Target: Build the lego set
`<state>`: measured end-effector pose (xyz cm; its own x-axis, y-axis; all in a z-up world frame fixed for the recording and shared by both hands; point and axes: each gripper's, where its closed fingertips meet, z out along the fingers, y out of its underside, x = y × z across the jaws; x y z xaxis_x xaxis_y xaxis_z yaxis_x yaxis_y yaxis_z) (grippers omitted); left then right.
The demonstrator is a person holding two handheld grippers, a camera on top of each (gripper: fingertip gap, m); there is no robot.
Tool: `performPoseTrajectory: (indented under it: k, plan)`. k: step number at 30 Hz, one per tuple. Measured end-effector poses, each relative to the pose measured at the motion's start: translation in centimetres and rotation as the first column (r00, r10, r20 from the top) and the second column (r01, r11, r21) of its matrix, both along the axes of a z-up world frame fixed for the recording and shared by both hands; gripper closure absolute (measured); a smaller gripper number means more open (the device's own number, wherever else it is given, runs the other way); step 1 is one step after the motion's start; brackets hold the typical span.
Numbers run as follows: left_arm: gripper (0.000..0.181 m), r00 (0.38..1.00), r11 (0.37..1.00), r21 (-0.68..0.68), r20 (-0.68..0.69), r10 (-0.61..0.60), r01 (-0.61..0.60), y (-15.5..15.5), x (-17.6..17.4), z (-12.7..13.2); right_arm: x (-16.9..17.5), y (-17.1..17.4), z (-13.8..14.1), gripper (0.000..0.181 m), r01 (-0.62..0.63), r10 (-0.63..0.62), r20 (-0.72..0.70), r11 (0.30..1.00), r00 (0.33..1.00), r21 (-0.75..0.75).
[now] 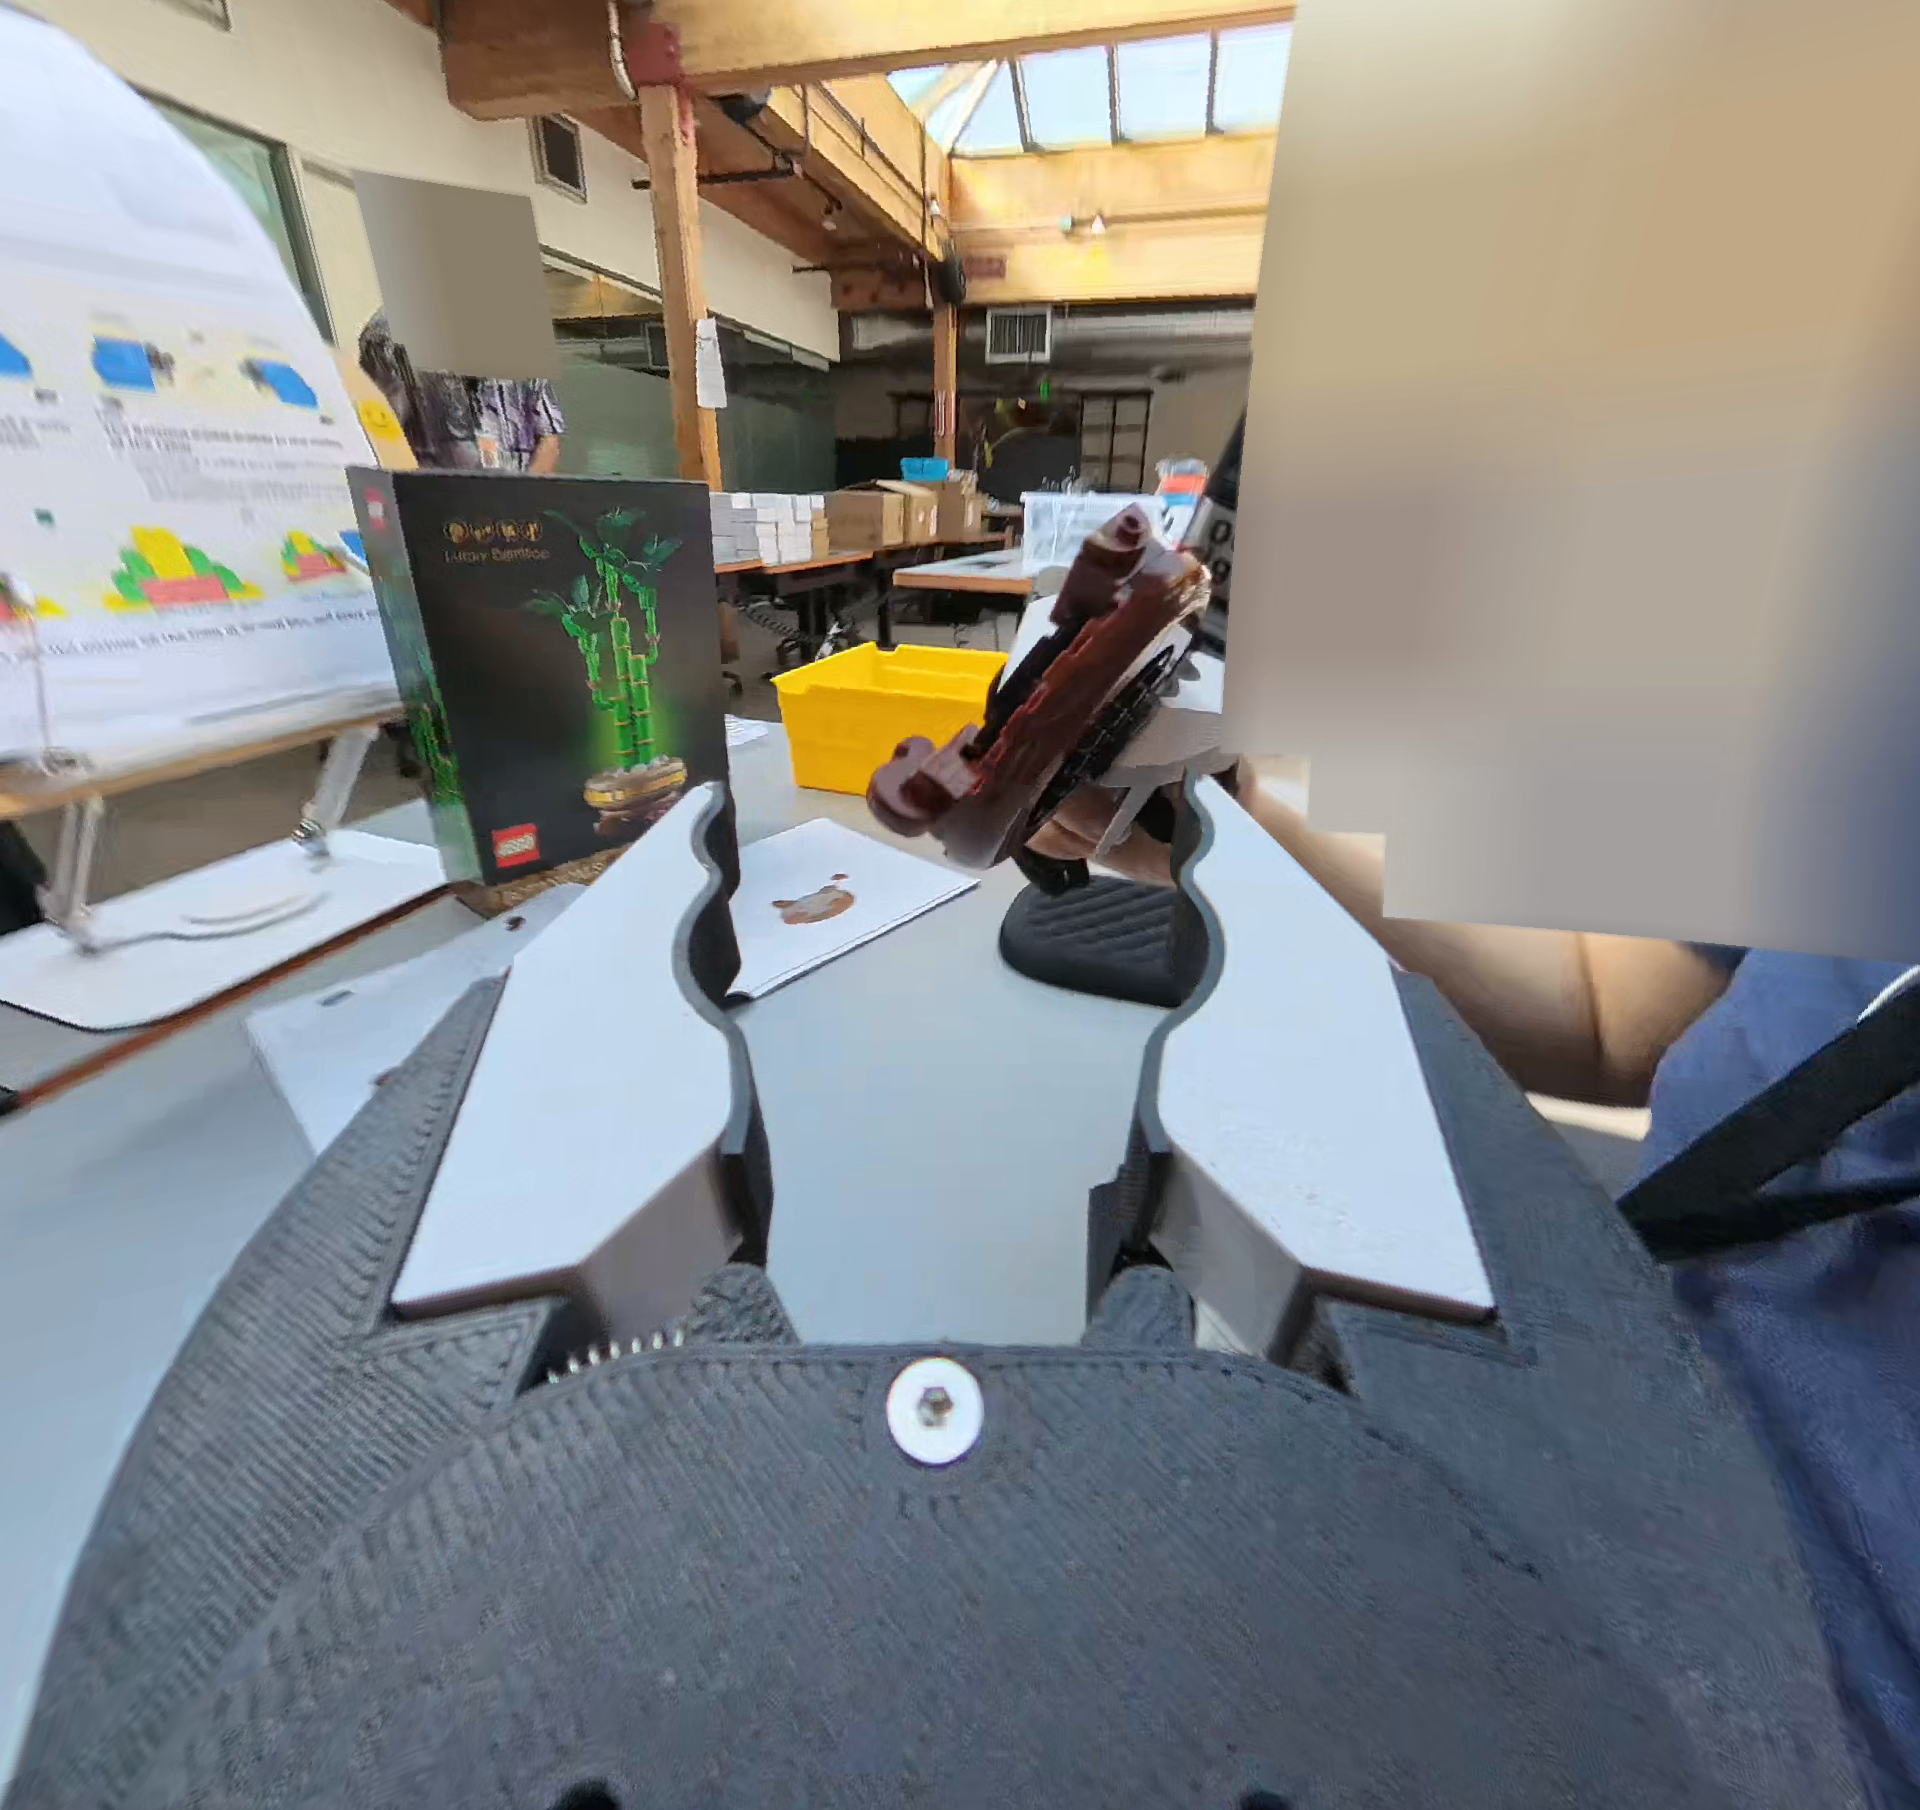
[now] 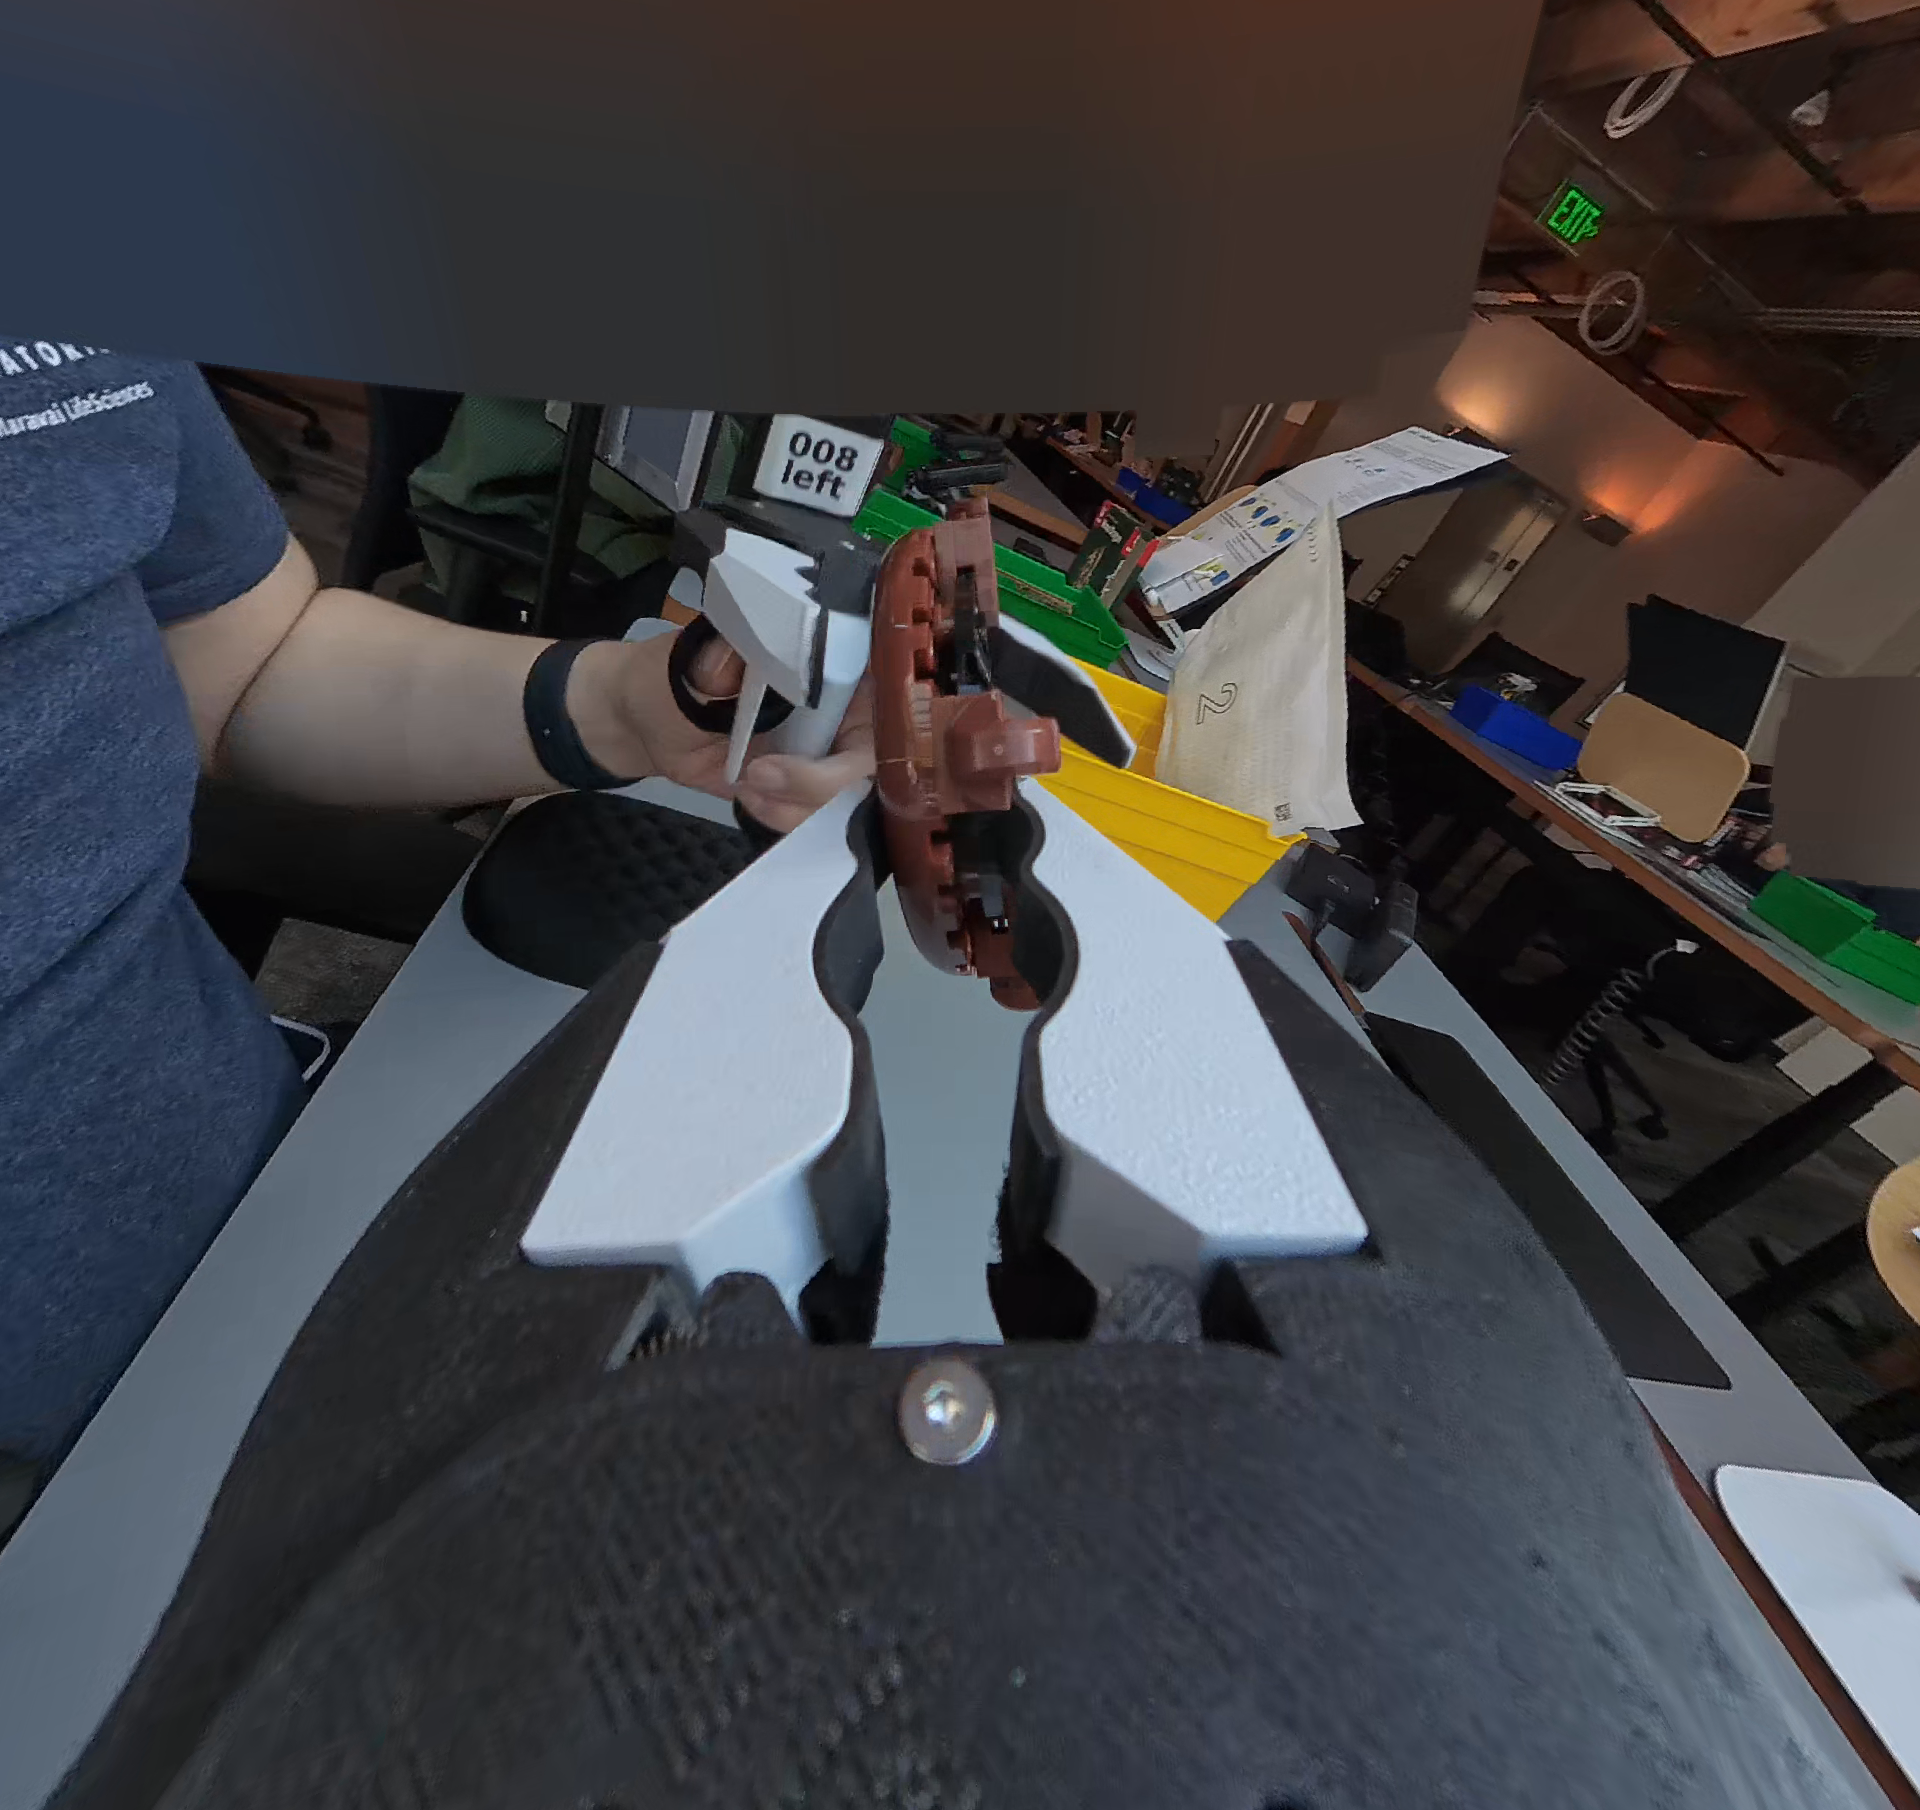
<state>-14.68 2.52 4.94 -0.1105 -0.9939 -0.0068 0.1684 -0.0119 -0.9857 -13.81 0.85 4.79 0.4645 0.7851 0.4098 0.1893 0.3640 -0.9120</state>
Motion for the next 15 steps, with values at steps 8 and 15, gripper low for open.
performPoseTrajectory:
  k: [8,15]
  plan:
    - [0.147,0.992,0.893,0.438,-0.105,-0.064,0.105,-4.3,0.4,0.1,-0.9,-2.0,-0.8,0.163,-0.115,0.111,0.096,0.993,0.989,0.034]
    - [0.153,0.993,0.828,0.551,-0.102,-0.052,0.1,-5.6,1.7,-1.4,-1.1,-2.0,-1.9,0.163,-0.147,0.147,0.139,0.989,0.979,-0.007]
